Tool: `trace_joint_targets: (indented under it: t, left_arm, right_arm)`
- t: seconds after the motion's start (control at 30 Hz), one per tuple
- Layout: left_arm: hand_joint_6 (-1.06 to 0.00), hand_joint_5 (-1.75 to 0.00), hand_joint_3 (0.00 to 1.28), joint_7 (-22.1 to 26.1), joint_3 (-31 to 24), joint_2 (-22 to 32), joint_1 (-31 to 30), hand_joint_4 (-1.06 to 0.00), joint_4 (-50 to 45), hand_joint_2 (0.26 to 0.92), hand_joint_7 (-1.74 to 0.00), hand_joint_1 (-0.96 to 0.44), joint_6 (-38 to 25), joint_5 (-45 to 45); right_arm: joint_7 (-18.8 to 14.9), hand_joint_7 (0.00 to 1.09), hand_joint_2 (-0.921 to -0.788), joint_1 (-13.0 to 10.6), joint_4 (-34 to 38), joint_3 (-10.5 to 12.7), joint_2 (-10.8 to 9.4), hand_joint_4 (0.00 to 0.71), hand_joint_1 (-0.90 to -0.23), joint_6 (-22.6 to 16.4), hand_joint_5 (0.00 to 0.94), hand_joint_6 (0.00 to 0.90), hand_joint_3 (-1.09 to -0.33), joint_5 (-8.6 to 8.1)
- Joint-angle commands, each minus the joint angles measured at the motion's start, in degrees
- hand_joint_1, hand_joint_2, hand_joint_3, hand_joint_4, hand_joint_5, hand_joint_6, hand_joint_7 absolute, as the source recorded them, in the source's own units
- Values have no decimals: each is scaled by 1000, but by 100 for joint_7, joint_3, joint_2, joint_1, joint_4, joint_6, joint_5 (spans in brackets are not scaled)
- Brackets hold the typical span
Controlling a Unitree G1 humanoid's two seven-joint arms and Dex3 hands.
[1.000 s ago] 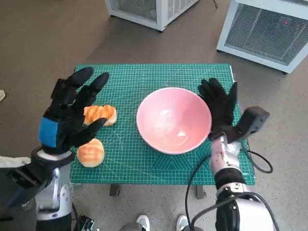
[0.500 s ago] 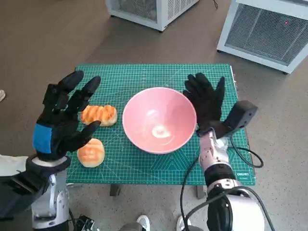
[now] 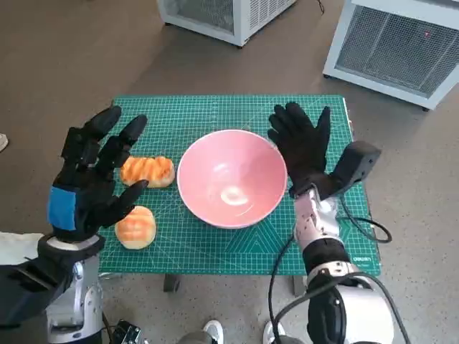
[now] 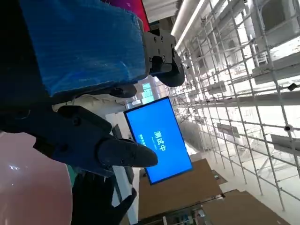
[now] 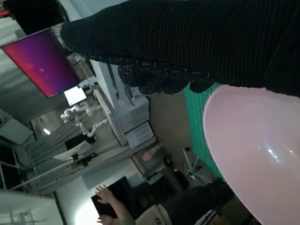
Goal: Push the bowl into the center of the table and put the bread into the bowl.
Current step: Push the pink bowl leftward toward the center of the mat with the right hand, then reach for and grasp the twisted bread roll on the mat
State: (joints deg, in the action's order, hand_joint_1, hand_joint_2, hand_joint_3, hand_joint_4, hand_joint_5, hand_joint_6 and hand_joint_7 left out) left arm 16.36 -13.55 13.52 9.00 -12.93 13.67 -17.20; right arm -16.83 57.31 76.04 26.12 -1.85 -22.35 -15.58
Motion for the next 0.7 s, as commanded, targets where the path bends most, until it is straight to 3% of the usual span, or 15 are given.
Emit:
trace_joint_targets:
  t: [0.03, 0.3, 0.43, 0.7]
  left_arm:
    - [-81, -168, 184, -9, 38, -20, -49, -353, -44, 921, -650, -344, 78, 51]
    - [-80, -169, 186, -15, 115, -65, 78, -349, 37, 921, -649, -342, 15, 17]
    - [-79, -172, 187, -25, 148, -69, 160, -350, 74, 921, -651, -339, -29, -1]
    - [-76, -182, 190, 4, 189, -55, 327, -352, 163, 921, -658, -335, -72, -38]
  right_arm:
    - [-47, 433, -921, -50, -8, -40, 120, 254, -605, -160, 0, 253, -820, 96]
    - [-237, 429, -921, -110, -175, -267, 228, 245, -625, -905, 0, 234, -806, 253]
    - [-556, 431, -921, -162, -317, -372, 305, 250, -629, -1322, 3, 218, -813, 298]
    - [-1592, 577, -921, -375, -812, -453, 332, 274, -678, -2010, 4, 146, -804, 36]
